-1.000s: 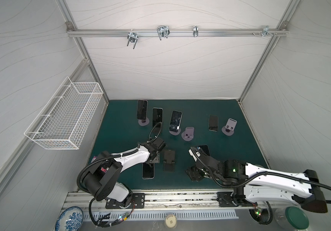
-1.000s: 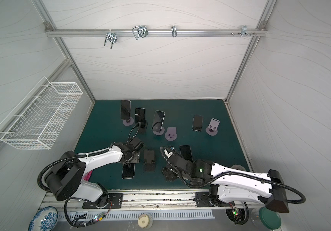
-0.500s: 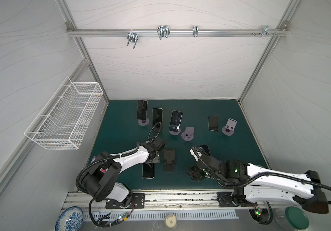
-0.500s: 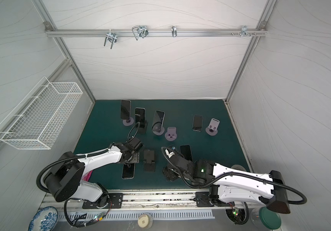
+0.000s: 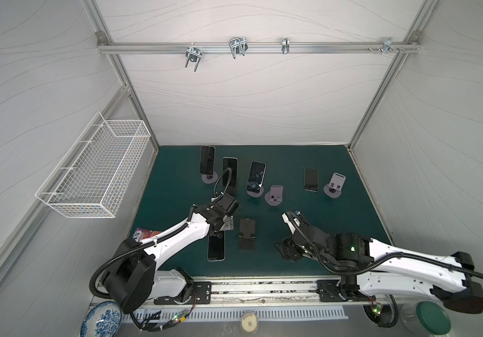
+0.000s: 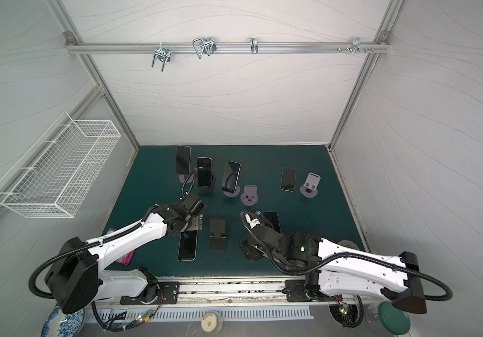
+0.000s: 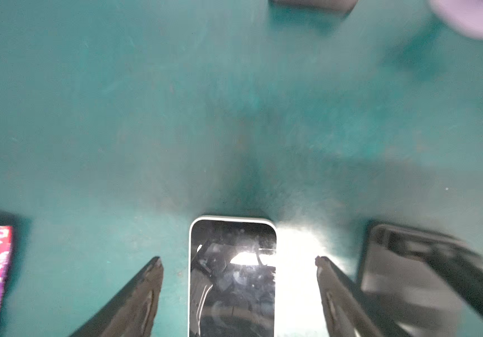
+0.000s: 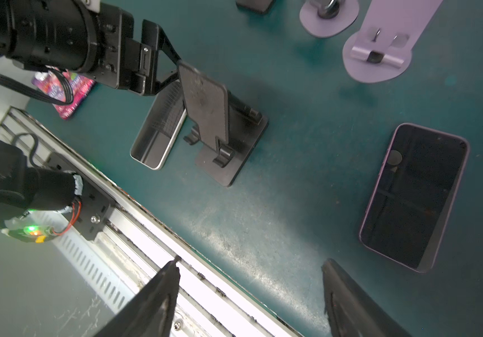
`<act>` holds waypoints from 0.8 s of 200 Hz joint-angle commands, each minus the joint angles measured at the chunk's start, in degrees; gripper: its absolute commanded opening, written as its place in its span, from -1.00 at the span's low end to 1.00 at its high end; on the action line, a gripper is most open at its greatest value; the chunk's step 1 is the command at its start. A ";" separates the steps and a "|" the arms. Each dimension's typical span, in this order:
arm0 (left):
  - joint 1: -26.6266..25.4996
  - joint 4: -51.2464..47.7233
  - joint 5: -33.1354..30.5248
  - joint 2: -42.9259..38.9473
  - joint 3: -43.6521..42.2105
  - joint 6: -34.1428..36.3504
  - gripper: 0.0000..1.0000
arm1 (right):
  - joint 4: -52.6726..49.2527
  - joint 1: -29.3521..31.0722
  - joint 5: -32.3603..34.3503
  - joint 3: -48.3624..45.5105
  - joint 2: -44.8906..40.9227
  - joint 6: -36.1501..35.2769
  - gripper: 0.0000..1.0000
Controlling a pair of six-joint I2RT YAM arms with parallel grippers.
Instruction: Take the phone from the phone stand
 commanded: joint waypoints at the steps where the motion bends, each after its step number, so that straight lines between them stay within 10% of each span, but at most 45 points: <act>1: 0.12 -3.61 -3.23 -3.11 2.62 0.50 0.68 | -3.58 0.32 4.65 1.75 -2.39 2.25 0.56; 160: 0.14 -3.88 4.18 -25.86 3.30 6.38 0.67 | -16.84 -2.32 16.84 11.42 -10.26 -1.65 0.82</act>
